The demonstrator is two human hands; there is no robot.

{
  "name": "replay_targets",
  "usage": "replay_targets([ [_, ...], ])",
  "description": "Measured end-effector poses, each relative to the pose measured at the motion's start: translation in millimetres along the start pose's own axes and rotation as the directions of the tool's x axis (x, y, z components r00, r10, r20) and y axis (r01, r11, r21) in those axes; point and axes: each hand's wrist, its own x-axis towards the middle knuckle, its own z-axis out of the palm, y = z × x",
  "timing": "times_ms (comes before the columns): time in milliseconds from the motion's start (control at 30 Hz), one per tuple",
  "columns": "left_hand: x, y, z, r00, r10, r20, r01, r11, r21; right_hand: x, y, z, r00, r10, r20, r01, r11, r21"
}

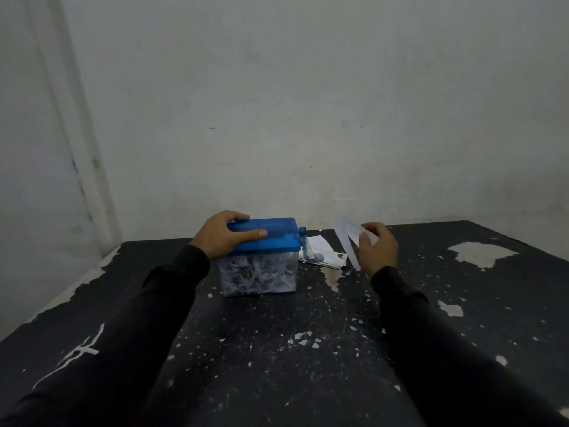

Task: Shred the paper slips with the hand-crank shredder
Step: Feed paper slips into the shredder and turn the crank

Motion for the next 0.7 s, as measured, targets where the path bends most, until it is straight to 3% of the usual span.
replay_targets([
  [200,-3,2,1,0.999,0.01,-0.03,-0.01,1.0,-0.008,-8,-19,3,0.994,-0.089,0.063,0.079,0.986,0.15],
  [333,-4,-3,0,0.992,0.106,-0.073,-0.096,0.987,0.126,-11,-40,10,0.981,-0.15,0.121,0.12,0.966,0.229],
  [433,-4,-1,-3,0.985,0.156,-0.079,-0.148,0.984,0.102,-6,-67,14,0.958,-0.228,0.176,0.18,0.951,0.251],
  [600,9,22,-19,0.973,0.2,-0.115,-0.198,0.98,0.025,10,-120,25,0.843,-0.417,0.338,0.333,0.9,0.28],
  [700,17,40,-30,0.981,0.195,-0.021,-0.193,0.98,0.053,19,-148,42,0.739,-0.503,0.448,0.451,0.864,0.226],
])
